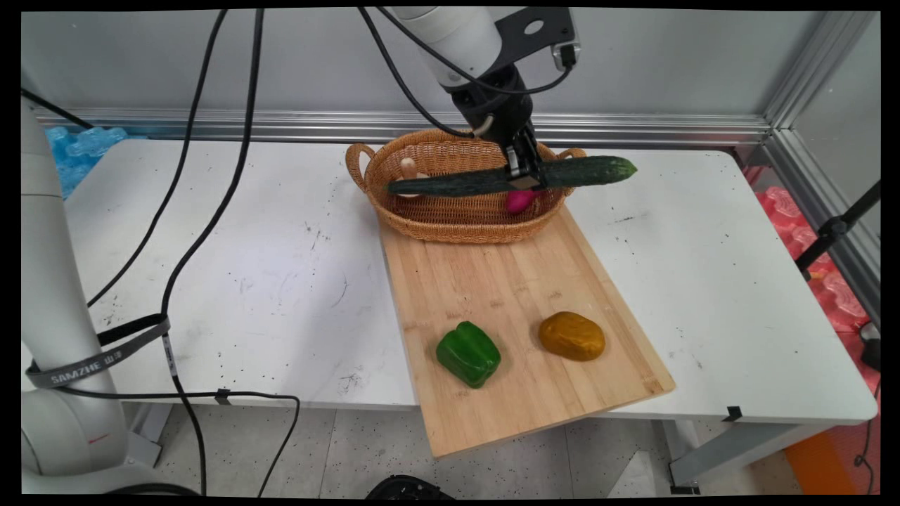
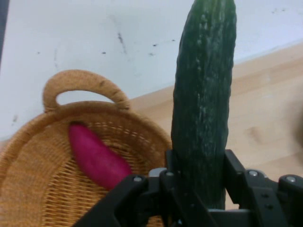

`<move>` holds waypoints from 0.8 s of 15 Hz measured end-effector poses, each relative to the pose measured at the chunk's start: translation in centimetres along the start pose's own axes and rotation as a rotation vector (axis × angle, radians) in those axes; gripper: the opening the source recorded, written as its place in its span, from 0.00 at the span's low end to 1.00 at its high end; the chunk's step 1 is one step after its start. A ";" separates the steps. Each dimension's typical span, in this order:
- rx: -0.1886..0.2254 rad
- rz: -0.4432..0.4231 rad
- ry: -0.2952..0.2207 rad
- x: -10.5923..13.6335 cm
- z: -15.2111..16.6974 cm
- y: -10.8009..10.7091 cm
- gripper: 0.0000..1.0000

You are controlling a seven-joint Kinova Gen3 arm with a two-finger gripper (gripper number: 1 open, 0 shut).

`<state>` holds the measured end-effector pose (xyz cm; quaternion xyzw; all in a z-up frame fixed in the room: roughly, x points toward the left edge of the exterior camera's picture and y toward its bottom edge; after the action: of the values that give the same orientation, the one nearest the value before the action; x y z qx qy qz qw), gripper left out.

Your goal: Place the picked object in the vegetable basket

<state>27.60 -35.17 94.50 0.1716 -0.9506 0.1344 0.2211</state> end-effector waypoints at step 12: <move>-0.041 0.047 -0.003 -4.0 6.0 -5.4 0.00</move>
<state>30.79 -40.97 88.46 0.1451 -0.9572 0.1196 0.2199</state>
